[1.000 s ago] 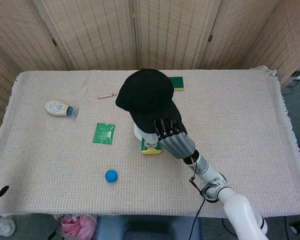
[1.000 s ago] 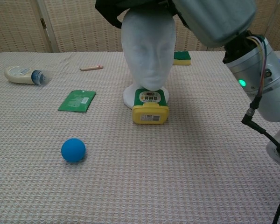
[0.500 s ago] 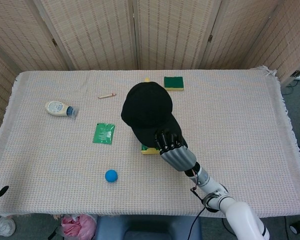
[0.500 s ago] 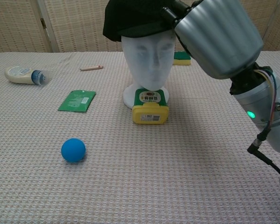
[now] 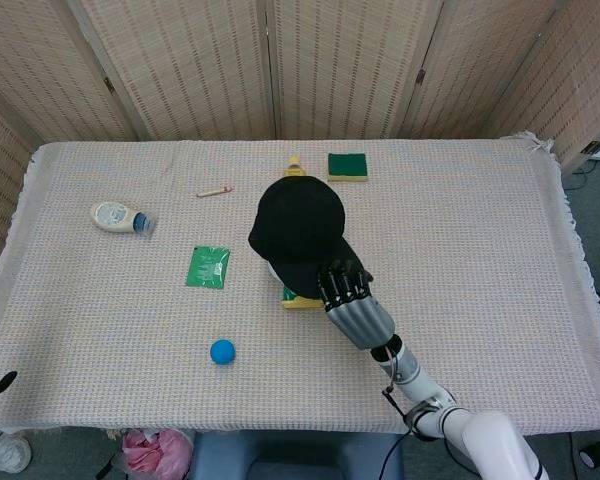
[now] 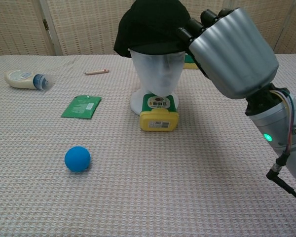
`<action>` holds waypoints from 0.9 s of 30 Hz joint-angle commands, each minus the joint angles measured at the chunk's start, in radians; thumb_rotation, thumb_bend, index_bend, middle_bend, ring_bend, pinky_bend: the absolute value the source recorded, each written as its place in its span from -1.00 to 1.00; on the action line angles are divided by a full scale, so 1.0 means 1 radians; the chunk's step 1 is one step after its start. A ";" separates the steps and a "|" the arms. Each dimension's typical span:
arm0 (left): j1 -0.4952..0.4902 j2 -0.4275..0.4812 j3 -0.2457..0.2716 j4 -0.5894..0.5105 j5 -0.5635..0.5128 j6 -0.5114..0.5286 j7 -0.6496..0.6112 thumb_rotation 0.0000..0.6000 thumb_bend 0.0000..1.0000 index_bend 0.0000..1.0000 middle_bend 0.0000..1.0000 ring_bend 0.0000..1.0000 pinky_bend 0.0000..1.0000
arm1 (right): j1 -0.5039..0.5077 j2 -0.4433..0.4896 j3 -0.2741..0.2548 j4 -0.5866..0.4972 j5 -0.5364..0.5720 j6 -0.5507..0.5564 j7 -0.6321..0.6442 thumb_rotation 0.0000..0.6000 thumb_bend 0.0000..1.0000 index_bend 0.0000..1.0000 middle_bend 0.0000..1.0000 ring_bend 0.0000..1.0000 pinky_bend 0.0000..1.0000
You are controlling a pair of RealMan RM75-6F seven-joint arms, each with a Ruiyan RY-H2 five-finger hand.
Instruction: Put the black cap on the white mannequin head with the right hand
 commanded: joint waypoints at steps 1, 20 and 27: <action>0.000 0.000 0.000 0.000 0.000 0.001 0.001 1.00 -0.63 -1.00 -1.00 -1.00 -0.66 | -0.041 0.062 -0.018 -0.162 -0.009 -0.052 -0.067 1.00 -0.43 -0.99 -0.85 -0.75 -0.32; -0.018 -0.024 -0.004 -0.006 -0.017 -0.029 0.088 1.00 -0.63 -1.00 -1.00 -1.00 -0.66 | -0.341 0.676 -0.082 -1.039 0.147 -0.101 0.063 1.00 -0.59 -1.00 -1.00 -1.00 -0.55; -0.031 -0.040 -0.019 -0.043 -0.017 -0.020 0.142 1.00 -0.63 -1.00 -1.00 -1.00 -0.66 | -0.444 0.798 -0.097 -1.039 0.315 -0.230 0.359 1.00 -0.57 -1.00 -1.00 -1.00 -0.67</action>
